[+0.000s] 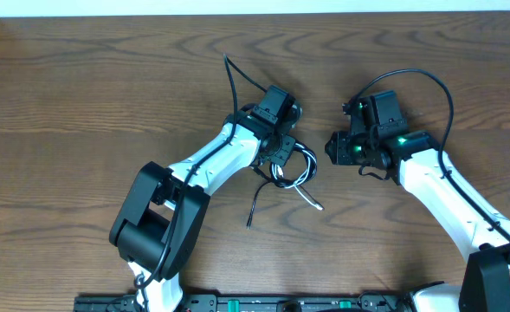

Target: Untangle cables

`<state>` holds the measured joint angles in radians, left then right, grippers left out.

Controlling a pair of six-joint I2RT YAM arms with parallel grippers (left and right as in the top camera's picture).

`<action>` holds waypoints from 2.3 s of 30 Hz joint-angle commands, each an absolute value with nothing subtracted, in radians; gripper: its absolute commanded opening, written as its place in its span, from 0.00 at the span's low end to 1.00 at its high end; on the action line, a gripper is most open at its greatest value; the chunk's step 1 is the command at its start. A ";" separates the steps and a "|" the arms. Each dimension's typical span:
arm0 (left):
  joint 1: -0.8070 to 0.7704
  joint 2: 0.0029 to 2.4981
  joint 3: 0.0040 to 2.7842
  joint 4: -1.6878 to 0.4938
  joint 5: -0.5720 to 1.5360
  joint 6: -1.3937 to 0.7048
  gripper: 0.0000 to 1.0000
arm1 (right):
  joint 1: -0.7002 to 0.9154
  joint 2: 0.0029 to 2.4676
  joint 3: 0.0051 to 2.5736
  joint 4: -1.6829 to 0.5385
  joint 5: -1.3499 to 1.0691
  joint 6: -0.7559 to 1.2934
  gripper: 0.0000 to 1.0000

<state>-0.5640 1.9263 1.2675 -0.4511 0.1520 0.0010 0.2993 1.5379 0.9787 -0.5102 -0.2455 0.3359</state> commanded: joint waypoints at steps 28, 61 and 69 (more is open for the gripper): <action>-0.458 1.927 1.297 -0.519 0.349 -0.050 0.07 | 0.295 1.545 0.972 -0.523 -0.381 0.312 0.23; -0.216 1.915 1.292 -0.539 0.740 0.025 0.07 | 0.452 1.545 0.966 -0.485 -0.694 0.106 0.43; -0.216 1.915 1.293 -0.542 0.741 0.024 0.08 | 0.529 1.545 0.957 -0.498 -0.493 0.107 0.29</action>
<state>-0.2188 1.9427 1.2781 -0.5365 0.7338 0.0261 0.4942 1.5383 0.9691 -0.5045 -0.5968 0.1242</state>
